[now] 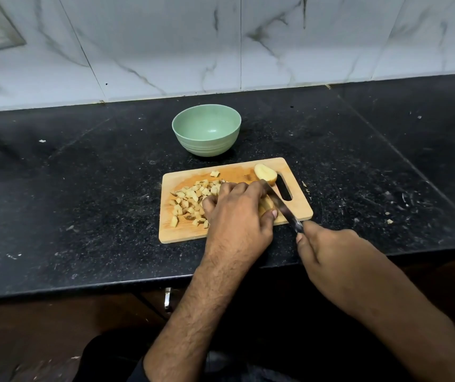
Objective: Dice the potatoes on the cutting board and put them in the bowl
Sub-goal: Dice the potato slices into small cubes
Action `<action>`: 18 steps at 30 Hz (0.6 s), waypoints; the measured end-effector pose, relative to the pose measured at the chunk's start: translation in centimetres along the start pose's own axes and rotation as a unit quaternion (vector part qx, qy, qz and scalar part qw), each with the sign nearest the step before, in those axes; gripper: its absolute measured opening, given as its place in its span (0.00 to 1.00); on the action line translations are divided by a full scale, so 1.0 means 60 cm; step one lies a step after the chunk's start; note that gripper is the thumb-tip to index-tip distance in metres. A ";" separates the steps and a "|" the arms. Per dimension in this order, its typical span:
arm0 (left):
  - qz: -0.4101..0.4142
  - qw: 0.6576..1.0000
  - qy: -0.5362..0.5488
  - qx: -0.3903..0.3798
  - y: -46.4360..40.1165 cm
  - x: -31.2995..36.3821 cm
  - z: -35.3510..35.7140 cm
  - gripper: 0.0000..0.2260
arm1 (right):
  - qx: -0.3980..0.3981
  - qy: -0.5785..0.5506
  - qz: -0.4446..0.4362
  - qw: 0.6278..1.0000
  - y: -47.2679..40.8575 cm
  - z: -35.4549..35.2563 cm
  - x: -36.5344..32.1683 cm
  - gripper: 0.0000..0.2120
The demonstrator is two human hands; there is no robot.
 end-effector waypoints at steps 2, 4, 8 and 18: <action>-0.002 1.000 0.000 -0.002 -0.001 0.001 0.000 0.17 | -0.001 0.007 0.001 1.000 -0.001 -0.001 0.001 0.10; -0.013 1.000 0.010 -0.003 -0.001 0.000 -0.001 0.15 | 0.002 0.024 0.000 1.000 -0.001 -0.004 0.001 0.11; -0.017 1.000 0.010 -0.003 -0.002 -0.001 -0.001 0.13 | -0.007 0.038 -0.004 0.999 0.002 -0.006 -0.002 0.12; -0.021 0.999 0.035 0.000 -0.011 -0.011 0.003 0.12 | -0.041 0.050 -0.013 0.998 -0.029 0.014 -0.016 0.12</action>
Point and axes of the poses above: each hand's wrist, its own y-axis away from the middle knuckle, its own z-axis out of the palm, x = y × z, the point moved 9 cm from there along -y, towards the middle knuckle, and after that the axes turned 6 degrees about x, right-handed, at the moved point
